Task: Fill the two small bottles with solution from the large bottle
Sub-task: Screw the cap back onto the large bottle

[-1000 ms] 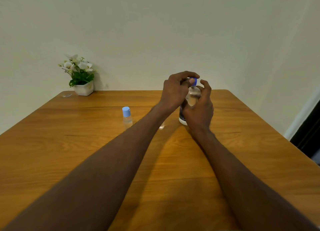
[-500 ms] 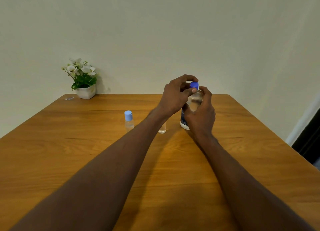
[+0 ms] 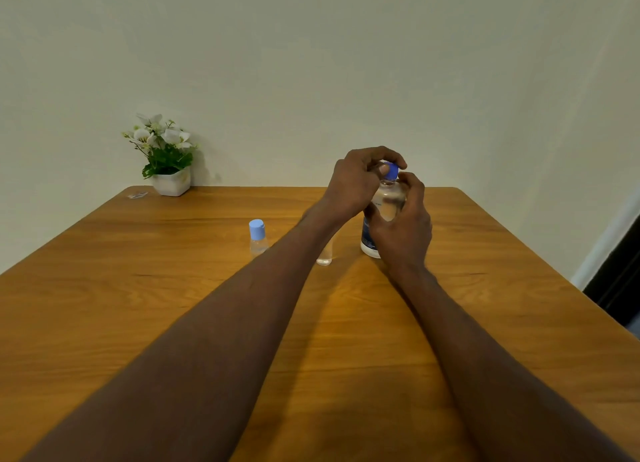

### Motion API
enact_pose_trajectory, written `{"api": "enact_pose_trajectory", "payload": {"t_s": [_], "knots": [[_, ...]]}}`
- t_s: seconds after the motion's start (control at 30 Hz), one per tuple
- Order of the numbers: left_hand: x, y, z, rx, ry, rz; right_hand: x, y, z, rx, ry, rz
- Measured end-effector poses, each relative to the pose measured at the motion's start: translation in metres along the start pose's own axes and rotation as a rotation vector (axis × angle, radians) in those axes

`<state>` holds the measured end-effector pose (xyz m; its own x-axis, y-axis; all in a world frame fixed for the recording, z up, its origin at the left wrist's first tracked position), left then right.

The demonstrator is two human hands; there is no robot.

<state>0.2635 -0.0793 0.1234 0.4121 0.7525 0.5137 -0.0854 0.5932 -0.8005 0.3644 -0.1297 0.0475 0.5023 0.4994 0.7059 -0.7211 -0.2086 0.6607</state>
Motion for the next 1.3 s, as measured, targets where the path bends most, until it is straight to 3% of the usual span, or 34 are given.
{"api": "enact_pose_trajectory", "payload": {"t_s": [0.2,0.37,0.5,0.73,1.3], "knots": [[-0.001,0.005,0.004,-0.066,-0.014,-0.001,-0.001,0.001,0.0,0.005,0.003,0.01],[-0.003,0.007,-0.004,0.008,-0.136,0.012,0.001,-0.002,-0.001,0.006,0.015,-0.001],[-0.005,0.006,-0.008,0.068,-0.138,0.03,0.0,-0.004,0.0,0.022,0.016,0.002],[-0.009,0.011,-0.011,0.059,-0.189,0.036,0.002,0.0,0.0,-0.025,0.029,0.123],[-0.001,0.01,0.002,0.014,-0.108,0.109,0.01,-0.001,0.003,0.047,0.065,0.122]]}}
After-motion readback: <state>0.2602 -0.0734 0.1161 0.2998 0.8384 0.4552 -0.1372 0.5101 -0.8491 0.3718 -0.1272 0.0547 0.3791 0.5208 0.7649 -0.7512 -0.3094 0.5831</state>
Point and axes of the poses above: each hand's wrist, its own x-axis towards the middle knuckle, its own z-axis out of the back of the hand, y = z × x, the point moved 4 cm from there along x, towards the middle knuckle, and after that the axes turned 4 degrees about -x, right-handed, at the moved point
